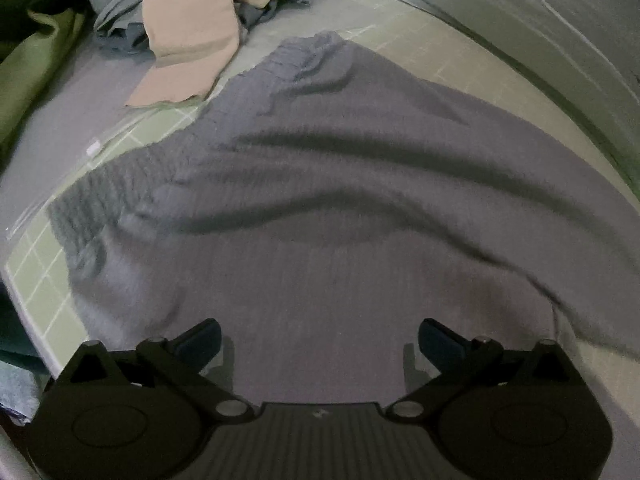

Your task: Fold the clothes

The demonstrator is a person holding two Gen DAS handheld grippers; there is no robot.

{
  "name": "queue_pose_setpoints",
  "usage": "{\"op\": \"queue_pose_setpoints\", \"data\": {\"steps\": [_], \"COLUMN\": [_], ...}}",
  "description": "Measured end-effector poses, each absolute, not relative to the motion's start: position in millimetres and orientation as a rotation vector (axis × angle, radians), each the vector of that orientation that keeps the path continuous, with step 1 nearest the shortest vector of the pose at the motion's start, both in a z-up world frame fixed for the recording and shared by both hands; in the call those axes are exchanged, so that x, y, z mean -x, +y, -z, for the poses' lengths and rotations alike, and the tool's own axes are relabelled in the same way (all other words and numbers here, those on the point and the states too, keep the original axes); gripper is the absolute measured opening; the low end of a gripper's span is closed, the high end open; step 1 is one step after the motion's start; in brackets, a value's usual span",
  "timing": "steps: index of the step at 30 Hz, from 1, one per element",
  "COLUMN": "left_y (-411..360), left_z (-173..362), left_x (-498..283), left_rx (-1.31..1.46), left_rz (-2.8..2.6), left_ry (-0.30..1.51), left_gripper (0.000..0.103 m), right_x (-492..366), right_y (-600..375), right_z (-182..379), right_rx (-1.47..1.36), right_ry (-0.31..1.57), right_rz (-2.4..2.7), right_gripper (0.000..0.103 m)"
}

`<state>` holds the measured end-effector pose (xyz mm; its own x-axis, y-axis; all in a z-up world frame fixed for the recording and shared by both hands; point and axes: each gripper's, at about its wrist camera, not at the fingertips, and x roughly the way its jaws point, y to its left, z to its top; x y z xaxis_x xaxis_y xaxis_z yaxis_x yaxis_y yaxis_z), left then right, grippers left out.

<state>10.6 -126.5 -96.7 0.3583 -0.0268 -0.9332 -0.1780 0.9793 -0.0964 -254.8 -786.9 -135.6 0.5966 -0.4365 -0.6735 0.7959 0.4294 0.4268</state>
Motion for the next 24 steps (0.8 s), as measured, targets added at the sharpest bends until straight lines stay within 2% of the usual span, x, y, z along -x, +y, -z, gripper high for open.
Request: {"op": "queue_pose_setpoints", "data": {"steps": [11,24], "left_y": [-144,-130], "left_z": [90,99], "left_x": [54,82], "left_rx": [0.204,0.217], "left_rz": [-0.049,-0.028], "left_ry": [1.153,1.173], "left_gripper": [0.103,0.103], "right_x": [349,364], "right_y": [-778,-736], "right_z": [156,165], "right_rx": [-0.911,-0.929], "right_ry": [0.485,0.503], "right_rz": [0.889,0.791], "right_gripper": [0.103,0.103]}}
